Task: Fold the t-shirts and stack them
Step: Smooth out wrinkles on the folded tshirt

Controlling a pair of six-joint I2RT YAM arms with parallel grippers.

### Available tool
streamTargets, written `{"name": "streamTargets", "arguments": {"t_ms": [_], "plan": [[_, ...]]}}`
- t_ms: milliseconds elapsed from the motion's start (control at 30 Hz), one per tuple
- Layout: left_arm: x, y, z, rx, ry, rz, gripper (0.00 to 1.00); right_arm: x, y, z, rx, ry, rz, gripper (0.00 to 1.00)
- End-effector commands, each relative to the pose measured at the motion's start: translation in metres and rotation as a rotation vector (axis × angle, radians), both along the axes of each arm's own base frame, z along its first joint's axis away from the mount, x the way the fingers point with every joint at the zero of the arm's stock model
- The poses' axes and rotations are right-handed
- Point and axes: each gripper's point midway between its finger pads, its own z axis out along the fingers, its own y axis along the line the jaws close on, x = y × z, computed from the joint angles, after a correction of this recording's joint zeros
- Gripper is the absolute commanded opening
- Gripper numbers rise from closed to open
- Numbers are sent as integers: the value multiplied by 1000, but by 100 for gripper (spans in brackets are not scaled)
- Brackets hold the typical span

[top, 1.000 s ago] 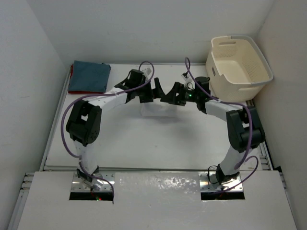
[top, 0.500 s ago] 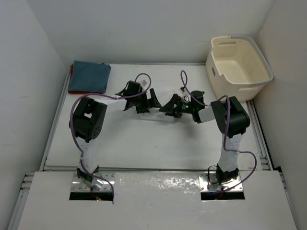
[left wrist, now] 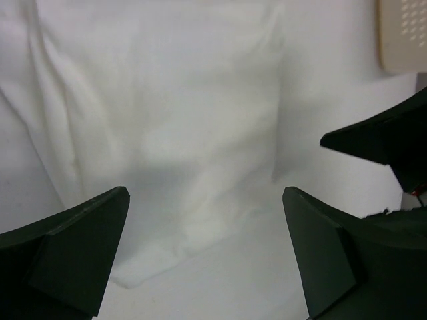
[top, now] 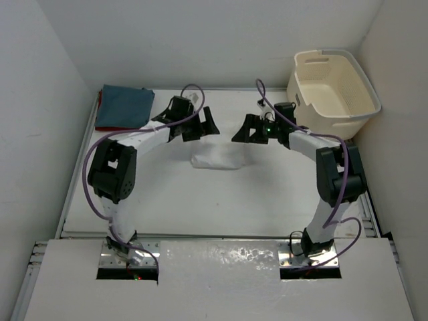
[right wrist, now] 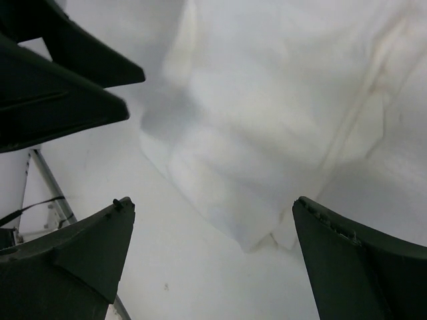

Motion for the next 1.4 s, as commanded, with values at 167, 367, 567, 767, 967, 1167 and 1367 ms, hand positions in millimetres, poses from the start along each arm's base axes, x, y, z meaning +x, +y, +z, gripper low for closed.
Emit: {"name": "streamTargets", "arguments": {"t_ms": [167,367,567,767,967,1167,1367], "plan": [[73,-14,42,-9,-152,-5,100,56,34,46,133,-110,32,99],[99,5,-10,25,-49,13,100,97,49,6,173,-48,14,99],[100,40,-48,13,-1,48,100,116,41,-52,95,32,-41,99],[94,45,-75,21,43,31,99,109,32,-72,62,67,-58,99],[106,39,-28,-12,-64,12,99,118,37,-34,86,-11,-15,99],[107,40,43,-23,-185,3,100,118,43,38,110,-135,58,99],[73,58,45,59,-145,44,100,83,25,72,21,-200,56,99]]}}
